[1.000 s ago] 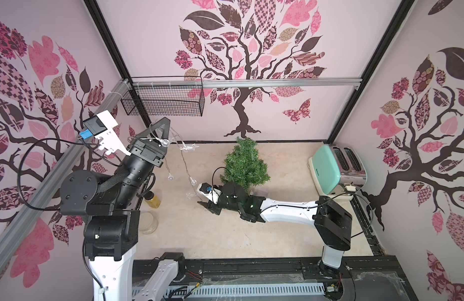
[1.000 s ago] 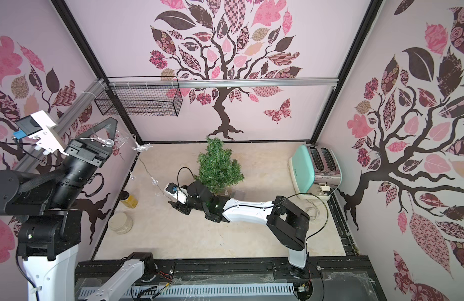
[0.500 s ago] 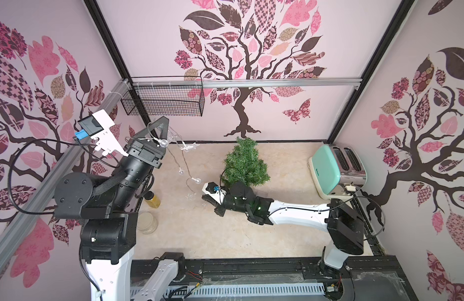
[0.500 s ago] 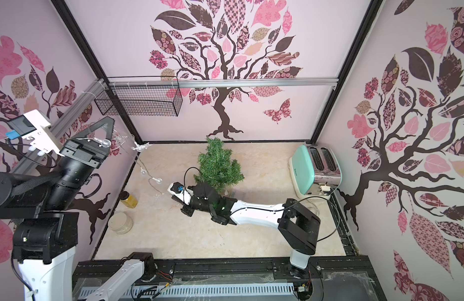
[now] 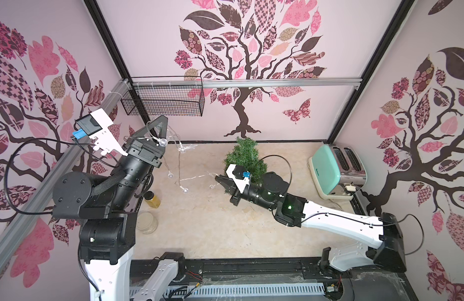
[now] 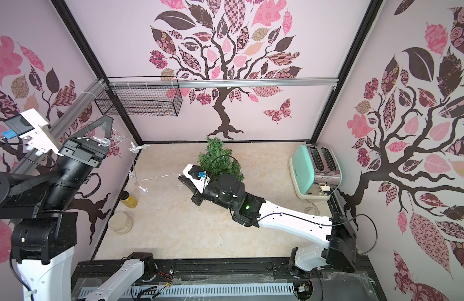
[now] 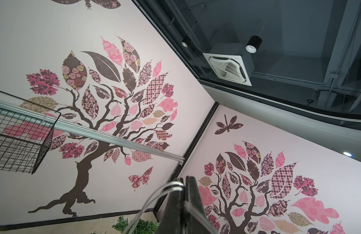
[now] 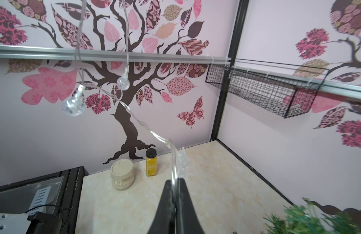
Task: Remove string lights from the small christmas tree
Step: Remove the light string from the Christmas tree.
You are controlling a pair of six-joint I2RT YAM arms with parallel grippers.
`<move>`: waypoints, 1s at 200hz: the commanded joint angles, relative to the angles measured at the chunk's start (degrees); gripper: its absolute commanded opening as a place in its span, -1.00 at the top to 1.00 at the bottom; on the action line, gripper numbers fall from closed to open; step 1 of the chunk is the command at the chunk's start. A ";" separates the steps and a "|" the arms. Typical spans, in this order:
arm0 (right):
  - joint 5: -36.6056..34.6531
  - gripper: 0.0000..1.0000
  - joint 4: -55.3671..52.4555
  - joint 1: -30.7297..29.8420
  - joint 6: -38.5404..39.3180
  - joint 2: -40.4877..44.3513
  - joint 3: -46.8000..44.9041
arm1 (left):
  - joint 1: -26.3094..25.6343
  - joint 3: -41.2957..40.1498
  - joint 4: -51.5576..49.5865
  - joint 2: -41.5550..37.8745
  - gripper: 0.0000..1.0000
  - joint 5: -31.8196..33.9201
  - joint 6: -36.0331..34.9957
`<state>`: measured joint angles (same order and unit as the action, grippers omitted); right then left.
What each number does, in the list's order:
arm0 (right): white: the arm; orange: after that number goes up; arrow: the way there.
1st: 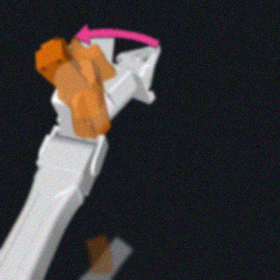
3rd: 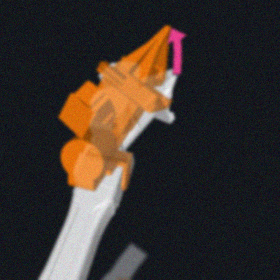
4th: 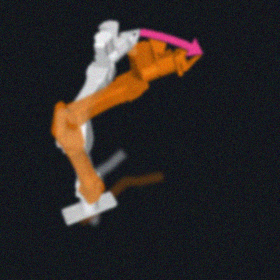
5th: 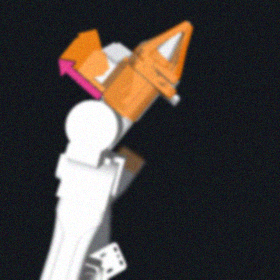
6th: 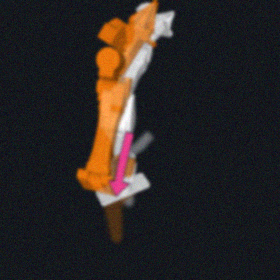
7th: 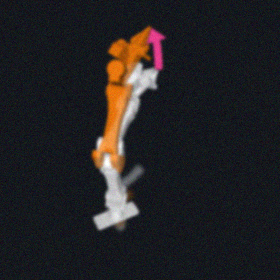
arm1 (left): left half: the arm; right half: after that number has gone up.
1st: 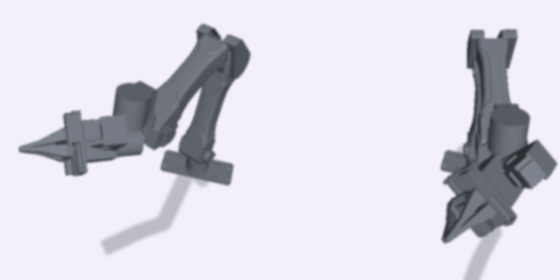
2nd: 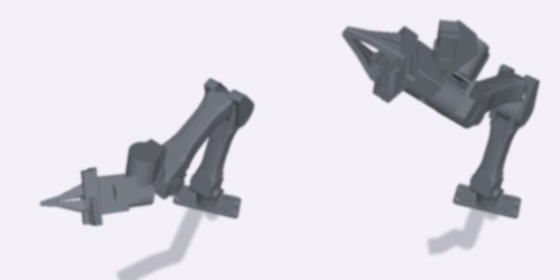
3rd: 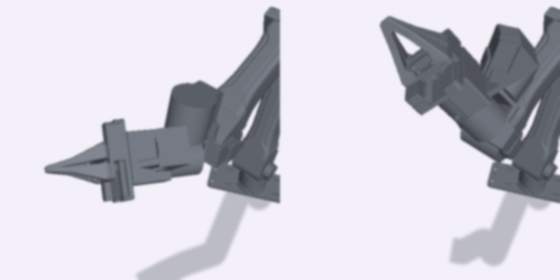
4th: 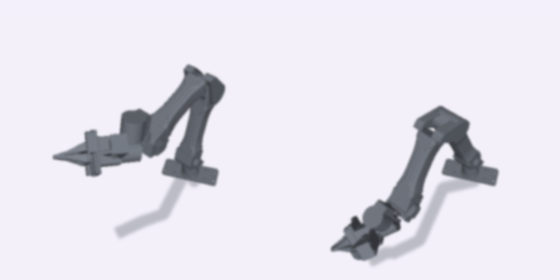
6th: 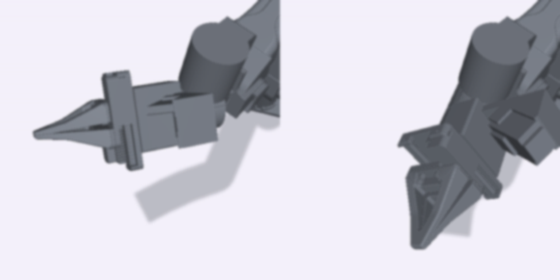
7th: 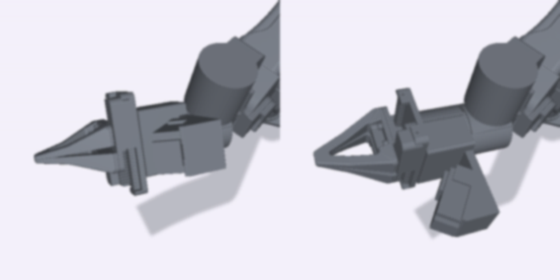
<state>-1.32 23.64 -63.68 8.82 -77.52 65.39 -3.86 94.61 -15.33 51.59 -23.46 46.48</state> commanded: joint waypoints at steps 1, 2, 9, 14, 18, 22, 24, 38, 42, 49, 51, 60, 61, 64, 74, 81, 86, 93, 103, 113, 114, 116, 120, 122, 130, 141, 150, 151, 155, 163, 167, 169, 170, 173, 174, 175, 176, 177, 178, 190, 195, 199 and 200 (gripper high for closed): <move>-5.57 1.00 -0.95 0.04 1.42 4.80 -1.06 | -0.43 -0.20 2.64 1.00 1.00 -2.02 0.07; -5.77 1.00 -0.96 0.00 1.48 4.99 -1.10 | -0.40 -0.20 2.75 1.07 1.00 -2.07 0.09; -6.69 1.00 -1.24 0.13 2.03 6.19 -1.38 | -0.59 -0.47 3.27 1.22 1.00 -2.68 0.30; -7.48 1.00 -1.47 0.13 2.39 7.08 -1.61 | -0.63 -0.48 3.52 1.49 1.00 -2.98 0.35; -7.97 1.00 -1.64 0.14 2.63 7.76 -1.83 | -0.64 -0.48 3.64 1.62 1.00 -3.12 0.54; -8.33 1.00 -1.60 0.14 2.76 8.50 -2.13 | -0.75 -0.56 3.73 1.66 1.00 -3.20 0.55; -8.45 1.00 -1.59 0.14 2.78 8.82 -2.35 | -0.77 -0.56 3.80 1.78 1.00 -3.28 0.61; -9.21 1.00 -1.65 0.14 2.65 11.34 -3.43 | -0.97 -0.73 4.13 2.00 1.00 -3.65 0.65; -9.32 1.00 -1.87 0.14 2.60 12.06 -3.62 | -1.13 -0.70 4.17 2.10 1.00 -3.69 0.63; -9.40 1.00 -2.13 0.14 2.20 13.28 -4.06 | -1.32 -0.71 4.23 2.20 1.00 -3.68 0.55; -9.44 1.00 -2.04 0.14 2.15 13.69 -4.18 | -1.33 -0.69 4.25 2.24 1.00 -3.69 0.50; -9.54 1.00 -2.07 0.12 1.87 15.30 -4.91 | -1.42 -0.57 4.28 2.44 1.00 -3.67 0.37; -9.51 1.00 -2.09 0.13 1.84 15.47 -4.96 | -1.51 -0.57 4.27 2.40 1.00 -3.68 0.41; -9.55 1.00 -2.15 0.13 1.84 15.95 -5.05 | -1.57 -0.60 4.26 2.38 1.00 -3.69 0.35; -10.52 1.00 -2.62 0.12 1.64 17.48 -5.18 | -1.68 -0.70 4.24 2.61 1.00 -3.90 0.28; -11.61 1.00 -2.72 0.14 1.56 18.48 -5.41 | -1.85 -0.76 4.28 2.67 1.00 -4.16 0.21; -12.47 1.00 -2.64 0.14 1.40 19.30 -5.80 | -2.05 -0.82 4.26 2.75 1.00 -4.34 0.19; -13.76 1.00 -2.63 0.12 1.18 20.40 -6.32 | -2.45 -1.00 4.44 2.82 1.00 -4.64 0.13; -15.56 1.00 -2.27 0.09 0.98 22.09 -7.45 | -3.17 -1.32 4.74 2.91 1.00 -5.07 -0.15; -18.07 1.00 -1.77 0.13 1.04 23.65 -8.73 | -3.97 -1.66 4.63 2.97 1.00 -5.01 -0.64; -18.26 1.00 -1.72 0.13 1.08 23.82 -8.84 | -4.01 -1.73 4.62 2.93 1.00 -4.97 -0.66; -18.80 1.00 -1.64 0.09 1.10 24.06 -9.13 | -4.22 -1.82 4.66 2.95 1.00 -5.00 -0.75; -19.83 1.00 -1.39 0.09 1.27 24.58 -9.61 | -4.42 -2.07 4.70 2.90 1.00 -5.01 -0.77; -20.31 1.00 -1.33 0.12 1.28 24.82 -9.83 | -4.56 -2.19 4.70 2.94 1.00 -5.01 -0.75; -22.18 1.00 -0.76 0.14 1.69 25.69 -10.67 | -4.98 -2.62 4.99 3.11 1.00 -5.14 -0.57; -24.77 1.00 -0.08 0.13 2.16 26.79 -11.55 | -5.80 -3.33 5.47 3.43 1.00 -5.27 -0.43; -26.83 1.00 0.52 0.14 2.71 27.56 -12.14 | -7.00 -3.48 5.58 3.83 1.00 -5.07 -0.91; -27.04 1.00 0.57 0.14 2.84 27.66 -12.22 | -7.11 -3.52 5.53 3.89 1.00 -5.00 -1.02; -27.86 1.00 0.97 0.09 3.07 28.03 -12.45 | -8.14 -3.47 5.37 4.03 1.00 -4.60 -1.58; -29.25 1.00 1.47 0.20 3.60 28.68 -12.73 | -10.66 -3.11 4.43 4.30 1.00 -3.30 -3.31; -29.86 1.00 1.60 0.27 3.92 28.90 -12.82 | -12.10 -2.86 3.85 4.48 1.00 -2.43 -4.44; -30.14 1.00 1.66 0.30 4.03 29.04 -12.76 | -12.87 -2.79 3.48 4.61 1.00 -1.97 -4.99; -30.27 1.00 1.67 0.35 4.11 29.06 -12.75 | -13.08 -2.64 3.30 4.68 1.00 -1.74 -5.30; -30.62 1.00 1.68 0.41 4.22 29.23 -12.67 | -14.45 -2.47 2.79 4.82 1.00 -1.03 -6.46; -30.73 1.00 1.68 0.49 4.25 29.25 -12.62 | -14.88 -2.35 2.60 4.92 1.00 -0.78 -6.78; -30.83 1.00 1.68 0.58 4.26 29.30 -12.59 | -15.31 -2.29 2.42 4.92 1.00 -0.52 -7.08; -30.93 1.00 1.63 0.62 4.27 29.33 -12.53 | -15.70 -2.18 2.24 5.01 1.00 -0.31 -7.22; -31.06 1.00 1.61 0.69 4.36 29.34 -12.50 | -16.07 -2.12 2.15 5.05 1.00 -0.07 -7.43; -31.13 1.00 1.60 0.76 4.36 29.34 -12.40 | -16.48 -2.09 2.02 5.07 1.00 0.18 -7.84; -30.49 1.00 0.45 2.83 3.50 29.52 -11.50 | -20.77 -0.95 0.27 6.02 1.00 2.71 -10.75; -29.55 1.00 0.02 4.25 2.67 29.61 -11.11 | -22.16 -0.58 -0.09 6.34 1.00 3.69 -11.84; -28.47 1.00 -0.42 5.47 1.75 29.62 -10.77 | -23.13 -0.27 -0.48 6.55 1.00 4.47 -12.59; -28.25 1.00 -0.52 5.84 1.52 29.57 -10.70 | -23.39 -0.15 -0.57 6.57 1.00 4.65 -12.75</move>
<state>-28.40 22.59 -62.11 11.90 -48.93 52.29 -22.17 92.12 -13.45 57.25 -24.03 41.01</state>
